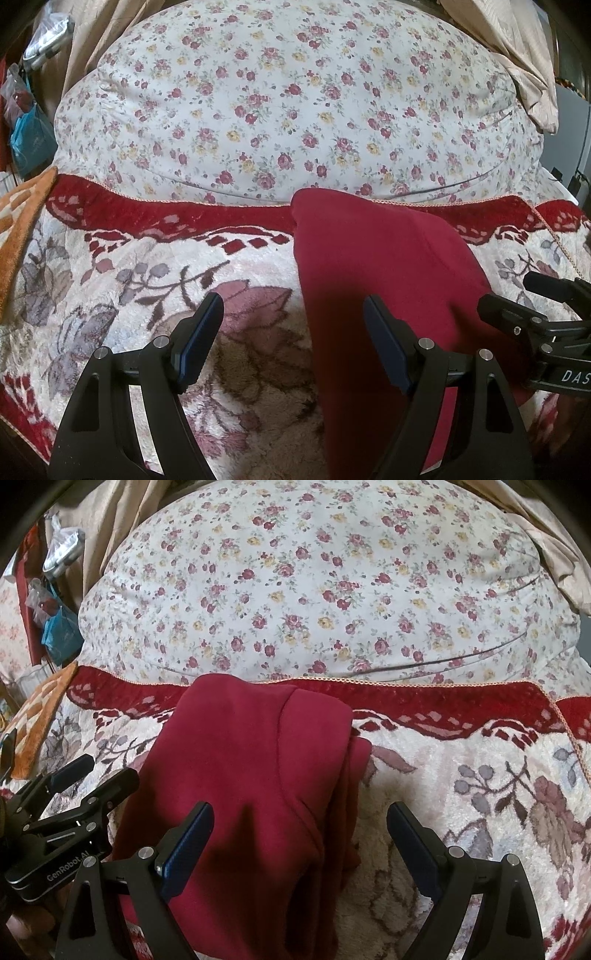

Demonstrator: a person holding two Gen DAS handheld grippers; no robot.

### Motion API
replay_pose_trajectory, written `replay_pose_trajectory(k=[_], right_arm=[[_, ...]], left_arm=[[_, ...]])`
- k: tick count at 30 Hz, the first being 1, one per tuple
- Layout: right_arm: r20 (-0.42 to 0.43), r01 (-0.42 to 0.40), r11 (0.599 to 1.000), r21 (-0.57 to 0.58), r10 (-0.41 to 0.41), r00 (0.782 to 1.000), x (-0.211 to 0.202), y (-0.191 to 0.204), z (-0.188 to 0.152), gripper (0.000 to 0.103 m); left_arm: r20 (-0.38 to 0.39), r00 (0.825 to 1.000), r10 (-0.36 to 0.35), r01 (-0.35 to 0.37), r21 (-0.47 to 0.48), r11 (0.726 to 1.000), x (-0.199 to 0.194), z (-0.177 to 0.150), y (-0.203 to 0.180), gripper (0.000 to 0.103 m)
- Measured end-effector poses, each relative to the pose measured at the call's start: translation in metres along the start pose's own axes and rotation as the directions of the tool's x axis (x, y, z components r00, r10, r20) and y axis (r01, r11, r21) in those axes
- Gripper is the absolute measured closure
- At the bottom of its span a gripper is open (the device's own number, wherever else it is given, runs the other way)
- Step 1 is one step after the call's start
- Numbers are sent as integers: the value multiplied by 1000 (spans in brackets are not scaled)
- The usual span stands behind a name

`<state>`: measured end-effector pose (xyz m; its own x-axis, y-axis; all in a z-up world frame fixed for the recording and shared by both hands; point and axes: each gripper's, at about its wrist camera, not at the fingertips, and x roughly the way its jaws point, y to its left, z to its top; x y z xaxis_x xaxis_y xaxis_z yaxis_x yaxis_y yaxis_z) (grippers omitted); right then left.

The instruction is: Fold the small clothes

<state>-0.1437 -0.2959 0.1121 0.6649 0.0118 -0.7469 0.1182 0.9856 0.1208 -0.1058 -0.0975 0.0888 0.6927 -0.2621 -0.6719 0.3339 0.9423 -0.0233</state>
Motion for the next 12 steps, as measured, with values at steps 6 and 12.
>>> replay_pose_trajectory(k=[6, 12], right_arm=[[-5, -2, 1000, -8, 2, 1000, 0, 2, 0, 10], [-10, -6, 1000, -13, 6, 1000, -1, 4, -3, 10]], left_arm=[[13, 1000, -12, 12, 6, 1000, 0, -1, 1, 24], [15, 1000, -16, 16, -3, 1000, -2, -1, 5, 24]])
